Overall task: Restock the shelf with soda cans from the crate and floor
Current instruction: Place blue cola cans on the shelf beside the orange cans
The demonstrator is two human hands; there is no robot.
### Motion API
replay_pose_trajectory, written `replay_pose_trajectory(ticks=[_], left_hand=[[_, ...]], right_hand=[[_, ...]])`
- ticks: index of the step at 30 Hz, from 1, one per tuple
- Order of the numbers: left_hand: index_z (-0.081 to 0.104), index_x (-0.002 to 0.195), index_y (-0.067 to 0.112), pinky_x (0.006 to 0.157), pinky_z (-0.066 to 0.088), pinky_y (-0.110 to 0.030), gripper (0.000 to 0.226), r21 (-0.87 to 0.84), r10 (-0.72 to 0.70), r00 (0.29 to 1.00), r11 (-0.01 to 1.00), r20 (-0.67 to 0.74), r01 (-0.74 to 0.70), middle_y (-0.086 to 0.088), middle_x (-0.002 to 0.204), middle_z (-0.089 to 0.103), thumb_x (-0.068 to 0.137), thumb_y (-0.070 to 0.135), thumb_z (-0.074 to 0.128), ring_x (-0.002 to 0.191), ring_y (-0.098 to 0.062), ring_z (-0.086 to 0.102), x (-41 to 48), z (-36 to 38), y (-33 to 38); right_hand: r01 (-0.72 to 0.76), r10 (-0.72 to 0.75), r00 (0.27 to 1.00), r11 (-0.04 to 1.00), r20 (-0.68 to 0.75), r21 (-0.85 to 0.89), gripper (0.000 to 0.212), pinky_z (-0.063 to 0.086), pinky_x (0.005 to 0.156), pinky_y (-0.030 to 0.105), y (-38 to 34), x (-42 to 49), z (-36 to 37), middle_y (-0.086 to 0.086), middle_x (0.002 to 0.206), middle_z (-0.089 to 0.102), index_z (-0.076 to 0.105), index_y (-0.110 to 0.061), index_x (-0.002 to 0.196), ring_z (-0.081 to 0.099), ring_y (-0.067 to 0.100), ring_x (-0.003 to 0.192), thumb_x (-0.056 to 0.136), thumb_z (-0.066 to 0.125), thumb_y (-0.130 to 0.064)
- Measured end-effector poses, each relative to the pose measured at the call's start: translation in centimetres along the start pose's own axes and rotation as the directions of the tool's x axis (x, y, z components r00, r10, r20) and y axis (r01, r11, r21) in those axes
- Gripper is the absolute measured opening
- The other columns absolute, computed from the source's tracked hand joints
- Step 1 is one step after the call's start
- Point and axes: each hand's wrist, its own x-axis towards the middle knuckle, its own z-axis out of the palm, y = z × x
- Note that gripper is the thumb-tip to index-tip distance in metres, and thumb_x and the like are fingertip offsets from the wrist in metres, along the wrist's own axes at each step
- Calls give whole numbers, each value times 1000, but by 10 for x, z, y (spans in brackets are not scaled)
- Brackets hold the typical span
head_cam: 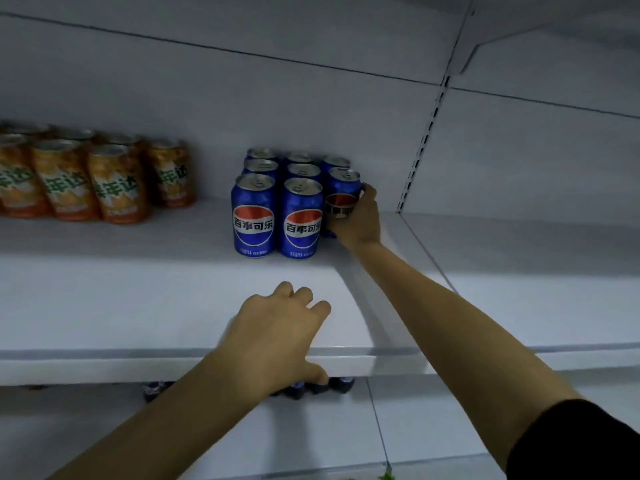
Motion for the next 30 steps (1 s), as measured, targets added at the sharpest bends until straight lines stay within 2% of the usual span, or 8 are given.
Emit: replay_pose_trajectory(ticks=[8, 13, 16, 18, 20, 24, 27, 30], left_hand=[[37, 129, 27, 68, 30, -29, 65, -41, 15, 1000, 999, 3, -15, 5, 127, 43, 80, 64, 58, 115, -19, 39, 6, 2, 0], [37, 131, 29, 69, 32, -30, 70, -36, 15, 1000, 999, -5, -15, 6, 129, 43, 77, 68, 58, 116, -19, 40, 3, 2, 0], [41, 129, 30, 69, 35, -31, 78, -16, 30, 999, 999, 33, -29, 6, 124, 48, 70, 79, 53, 111, -19, 44, 1, -6, -2], [48, 124, 30, 71, 39, -32, 84, -27, 14, 996, 1000, 91, -11, 5, 116, 53, 65, 89, 43, 104, -19, 49, 7, -16, -5], [52, 122, 29, 70, 40, -33, 89, -31, -18, 993, 999, 117, 22, 4, 112, 58, 63, 93, 35, 99, -19, 53, 16, -29, -5], [42, 136, 30, 79, 42, -35, 88, -32, -27, 997, 999, 77, 30, 5, 132, 55, 68, 86, 45, 117, -22, 53, 22, -44, 29], [44, 136, 32, 88, 46, -38, 84, -76, 67, 997, 995, -47, -70, 5, 134, 55, 69, 82, 51, 118, -22, 53, 12, -47, 83], [43, 136, 33, 89, 43, -37, 78, -121, 167, 976, 975, -139, -184, 7, 134, 53, 73, 78, 52, 119, -19, 51, -7, -45, 149]], right_hand=[[10, -7, 1000, 996, 28, -91, 89, 46, 94, 42, -3, 2, 2, 13, 134, 49, 30, -11, 137, 55, 33, 117, 67, 85, -18], [-25, 49, 991, 982, 121, -188, 94, 45, 97, 42, -14, -5, -12, 14, 135, 46, 26, -13, 140, 51, 33, 121, 68, 85, -25], [-2, 130, 953, 907, 275, -422, 89, 46, 99, 40, -27, -19, -40, 12, 135, 46, 30, -13, 139, 50, 31, 123, 70, 81, -37], [90, 213, 877, 807, 430, -583, 86, 43, 101, 36, -37, -34, -69, 9, 140, 46, 35, -12, 140, 47, 28, 126, 72, 80, -39], [184, 265, 826, 707, 497, -683, 85, 40, 101, 34, -45, -54, -100, 9, 143, 44, 38, -10, 141, 45, 27, 128, 73, 79, -41], [215, 254, 829, 677, 498, -704, 85, 35, 105, 36, -48, -101, -163, 8, 146, 41, 37, -10, 143, 42, 27, 131, 74, 80, -36], [179, 276, 848, 656, 454, -733, 87, 38, 105, 37, -35, -146, -220, 7, 146, 41, 36, -12, 142, 43, 28, 130, 73, 81, -37], [120, 352, 848, 600, 396, -791, 85, 40, 101, 37, -9, -196, -279, 6, 144, 42, 36, -12, 141, 44, 27, 129, 74, 80, -39]])
